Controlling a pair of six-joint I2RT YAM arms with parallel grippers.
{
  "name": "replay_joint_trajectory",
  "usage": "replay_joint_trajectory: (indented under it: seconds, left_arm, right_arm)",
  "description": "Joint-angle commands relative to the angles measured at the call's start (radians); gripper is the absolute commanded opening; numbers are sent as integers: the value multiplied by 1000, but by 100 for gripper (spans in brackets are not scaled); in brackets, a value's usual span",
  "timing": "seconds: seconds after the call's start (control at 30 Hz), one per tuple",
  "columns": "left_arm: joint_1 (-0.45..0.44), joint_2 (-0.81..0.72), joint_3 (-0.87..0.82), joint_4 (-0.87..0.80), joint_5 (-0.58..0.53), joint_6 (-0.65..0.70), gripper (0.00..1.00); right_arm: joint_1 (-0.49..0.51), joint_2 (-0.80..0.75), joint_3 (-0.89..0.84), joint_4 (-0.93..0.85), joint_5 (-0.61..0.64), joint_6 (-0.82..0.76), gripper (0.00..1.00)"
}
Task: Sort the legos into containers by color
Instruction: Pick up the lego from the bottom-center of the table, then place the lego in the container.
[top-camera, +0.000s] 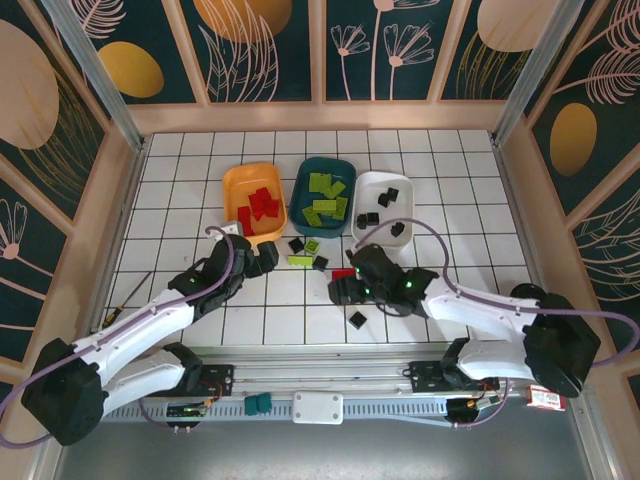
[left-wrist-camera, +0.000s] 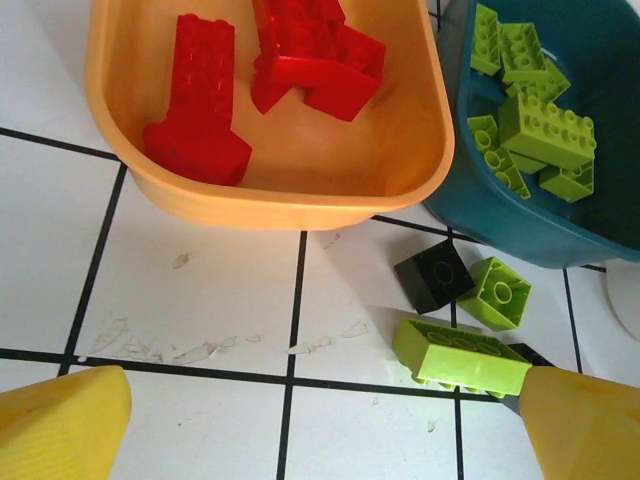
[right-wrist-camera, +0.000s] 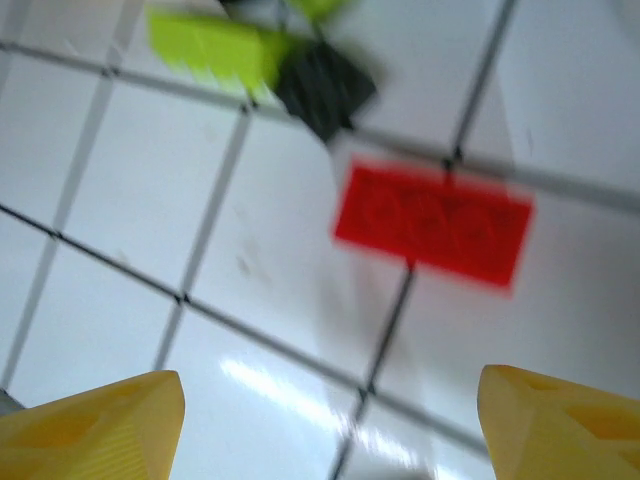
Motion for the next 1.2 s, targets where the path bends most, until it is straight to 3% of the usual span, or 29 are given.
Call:
replay_joint_trajectory:
  seconds: [0.0, 0.33, 0.5, 0.67, 0.8, 0.93, 1.17]
  left_arm:
    - [-4, 32, 3, 76, 32, 12, 99]
    - [-4, 77, -13, 104, 61, 9, 99]
    - [-4, 75, -14, 114, 93, 25, 99]
    - [-4, 85, -9, 122, 123, 38, 99]
    - [-4, 101, -2, 121, 137, 43, 99]
    - [-5, 114, 3, 121, 145, 34, 99]
    - [-5, 122, 0, 130, 154, 22, 98]
  right_arm:
    - [64, -33, -26, -188, 63, 137, 77]
    - [168, 177, 20, -149, 94, 135, 74]
    - [182, 279, 51, -143, 104, 103, 52]
    - [167, 223, 84, -106, 147, 54, 27]
    - [59, 133, 154, -84, 202, -29, 21]
    - [-130, 93, 224, 1, 194, -126, 20]
    - [-402, 285, 347, 181, 133, -151, 22]
